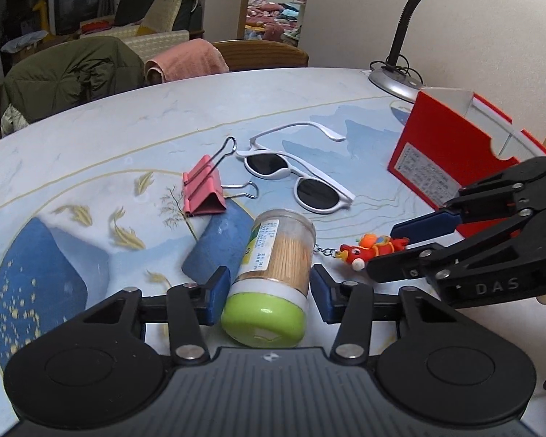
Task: Organize rigid objects
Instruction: 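Grasp the green-capped toothpick jar with the left gripper while the right grasps the red horse keychain, then carry the toothpick jar and horse keychain with both grippers into the shoebox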
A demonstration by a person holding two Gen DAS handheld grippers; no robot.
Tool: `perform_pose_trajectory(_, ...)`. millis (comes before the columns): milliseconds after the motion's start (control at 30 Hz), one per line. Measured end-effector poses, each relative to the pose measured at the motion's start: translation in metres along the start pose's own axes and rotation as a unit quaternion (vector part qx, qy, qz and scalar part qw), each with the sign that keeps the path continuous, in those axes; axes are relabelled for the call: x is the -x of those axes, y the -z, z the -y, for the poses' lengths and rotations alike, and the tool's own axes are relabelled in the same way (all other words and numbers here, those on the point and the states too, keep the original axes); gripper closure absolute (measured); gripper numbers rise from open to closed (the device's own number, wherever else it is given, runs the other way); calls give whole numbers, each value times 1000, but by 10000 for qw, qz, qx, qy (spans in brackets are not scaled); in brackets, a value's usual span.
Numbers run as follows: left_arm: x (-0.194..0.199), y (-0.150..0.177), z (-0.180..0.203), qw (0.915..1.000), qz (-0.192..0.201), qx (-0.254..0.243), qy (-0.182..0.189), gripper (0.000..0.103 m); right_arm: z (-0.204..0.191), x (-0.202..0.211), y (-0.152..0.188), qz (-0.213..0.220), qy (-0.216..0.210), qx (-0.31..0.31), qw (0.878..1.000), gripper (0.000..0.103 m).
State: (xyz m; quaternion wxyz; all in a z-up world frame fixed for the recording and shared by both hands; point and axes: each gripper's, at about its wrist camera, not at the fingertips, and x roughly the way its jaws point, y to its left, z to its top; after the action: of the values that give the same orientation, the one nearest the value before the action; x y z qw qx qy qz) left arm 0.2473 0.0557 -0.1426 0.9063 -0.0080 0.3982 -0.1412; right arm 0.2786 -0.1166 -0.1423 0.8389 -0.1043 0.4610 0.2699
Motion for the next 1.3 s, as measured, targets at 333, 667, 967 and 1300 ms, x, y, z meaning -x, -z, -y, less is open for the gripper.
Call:
perform_pose_trajectory(333, 28, 6, 20, 9985, -21, 539, -2, 59, 5, 50, 13, 232, -80, -319, 9992, 64)
perform_pose_trajectory(667, 68, 2, 49, 9968, 270, 756, 22, 59, 15, 105, 23, 599, -137, -419, 9972, 65)
perform_pose_trajectory(967, 93, -20, 89, 9966, 569, 604, 12, 59, 37, 150, 26, 1014, -156, -431, 9938, 65)
perform_pose_trajectory(1300, 88, -58, 143, 9967, 762, 282, 39, 59, 85, 189, 23, 1419, 58, -421, 9890, 65)
